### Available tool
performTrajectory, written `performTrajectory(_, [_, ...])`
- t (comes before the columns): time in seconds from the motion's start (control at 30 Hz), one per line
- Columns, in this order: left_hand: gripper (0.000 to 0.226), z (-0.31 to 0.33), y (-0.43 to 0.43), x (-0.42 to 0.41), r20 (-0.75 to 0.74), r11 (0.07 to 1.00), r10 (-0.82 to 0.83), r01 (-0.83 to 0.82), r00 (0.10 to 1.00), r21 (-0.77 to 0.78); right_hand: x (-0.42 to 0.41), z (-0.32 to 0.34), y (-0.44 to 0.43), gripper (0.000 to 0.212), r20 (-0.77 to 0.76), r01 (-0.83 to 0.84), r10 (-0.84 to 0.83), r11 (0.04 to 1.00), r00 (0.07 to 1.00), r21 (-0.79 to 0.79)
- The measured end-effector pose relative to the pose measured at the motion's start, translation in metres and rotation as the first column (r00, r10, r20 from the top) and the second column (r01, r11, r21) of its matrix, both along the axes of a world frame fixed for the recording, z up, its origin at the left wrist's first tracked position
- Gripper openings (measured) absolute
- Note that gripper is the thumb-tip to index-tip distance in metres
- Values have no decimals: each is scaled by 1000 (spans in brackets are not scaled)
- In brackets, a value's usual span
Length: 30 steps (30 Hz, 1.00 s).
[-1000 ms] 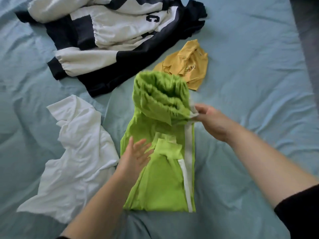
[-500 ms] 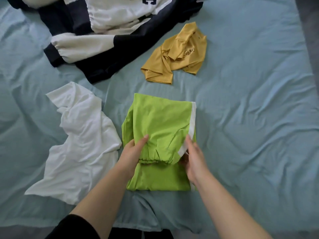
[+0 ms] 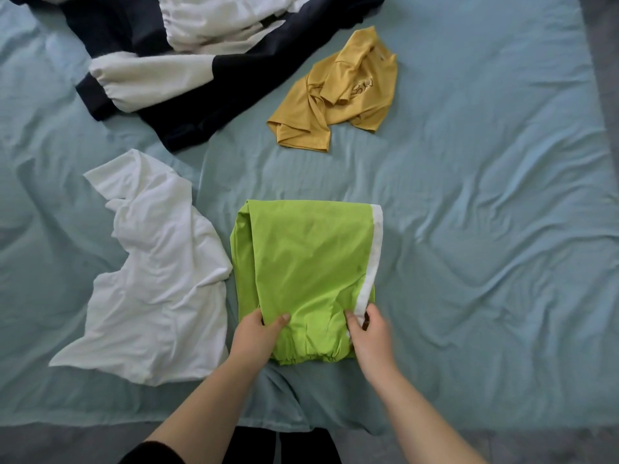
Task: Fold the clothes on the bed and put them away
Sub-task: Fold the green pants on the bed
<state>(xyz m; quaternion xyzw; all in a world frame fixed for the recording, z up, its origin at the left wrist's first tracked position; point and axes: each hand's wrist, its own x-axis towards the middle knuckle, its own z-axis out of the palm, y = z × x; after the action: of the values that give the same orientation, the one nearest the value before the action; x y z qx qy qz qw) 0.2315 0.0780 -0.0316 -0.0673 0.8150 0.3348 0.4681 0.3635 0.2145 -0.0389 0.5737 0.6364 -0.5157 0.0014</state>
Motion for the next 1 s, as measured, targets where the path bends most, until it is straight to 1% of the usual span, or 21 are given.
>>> performTrajectory(0.03, [36,4,1,-1,-47,999,4,-5,999,-31,0,4,0,20,19,12,-13,999,1000,33])
performTrajectory(0.07, [44,8,3,-4,-147,997,-11,-1,989,-83,1,7,3,43,56,18,-25,993,998,118])
performTrajectory(0.1, [52,12,5,-6,-301,989,-68,24,951,-147,0,12,7,60,90,-1,-22,968,996,251])
performTrajectory(0.17, [62,20,20,-9,-604,971,-227,132,764,-198,-13,19,15,63,132,-135,75,834,988,535])
performTrajectory(0.2, [64,20,33,-11,-701,955,-292,231,651,-184,-25,21,19,59,150,-228,172,760,974,609])
performTrajectory(0.23, [67,17,49,-12,-753,913,-372,361,543,-191,-39,19,23,57,180,-341,296,693,938,636])
performTrajectory(0.3, [67,2,74,-19,-749,747,-572,589,334,-308,-64,8,33,59,291,-576,520,556,803,599])
performTrajectory(0.33, [65,-12,79,-28,-698,649,-670,656,254,-385,-72,-3,40,59,363,-682,598,482,715,550])
performTrajectory(0.37, [64,-26,79,-40,-620,568,-752,698,225,-436,-77,-15,50,58,436,-773,650,422,622,474])
performTrajectory(0.43, [74,-48,69,-64,-459,504,-839,732,291,-457,-76,-35,67,62,523,-868,692,393,497,303])
performTrajectory(0.5, [83,-57,64,-76,-389,472,-870,738,303,-482,-76,-46,75,66,559,-885,687,396,463,246])
performTrajectory(0.57, [85,-54,65,-73,-399,484,-862,744,314,-460,-78,-44,69,66,526,-860,683,440,507,258])
performTrajectory(0.63, [88,-43,62,-62,-494,549,-809,711,319,-440,-72,-35,59,68,458,-803,660,498,596,328])
performTrajectory(0.67, [92,-38,54,-55,-535,566,-787,704,307,-428,-62,-32,55,71,443,-803,671,482,595,349])
performTrajectory(0.7, [97,-35,42,-49,-539,550,-790,724,291,-417,-49,-30,53,73,456,-835,701,431,548,341])
performTrajectory(0.77, [108,-36,14,-38,-409,438,-872,804,270,-402,-18,-32,50,77,525,-918,753,329,397,223])
performTrajectory(0.8, [111,-38,3,-34,-322,388,-907,833,270,-394,-7,-34,51,78,544,-937,764,315,346,153])
performTrajectory(0.87, [113,-40,-5,-37,-237,349,-932,855,274,-384,-4,-39,56,80,538,-942,780,320,321,98])
performTrajectory(0.93, [116,-32,-4,-38,-247,386,-917,851,312,-356,-11,-34,57,82,480,-938,812,338,331,74])
performTrajectory(0.97, [117,-25,-5,-36,-278,457,-883,824,377,-334,-14,-28,55,84,433,-922,818,375,380,99])
performTrajectory(1.0, [120,-18,-6,-32,-305,560,-823,771,478,-304,-14,-21,53,85,372,-875,793,457,482,160])
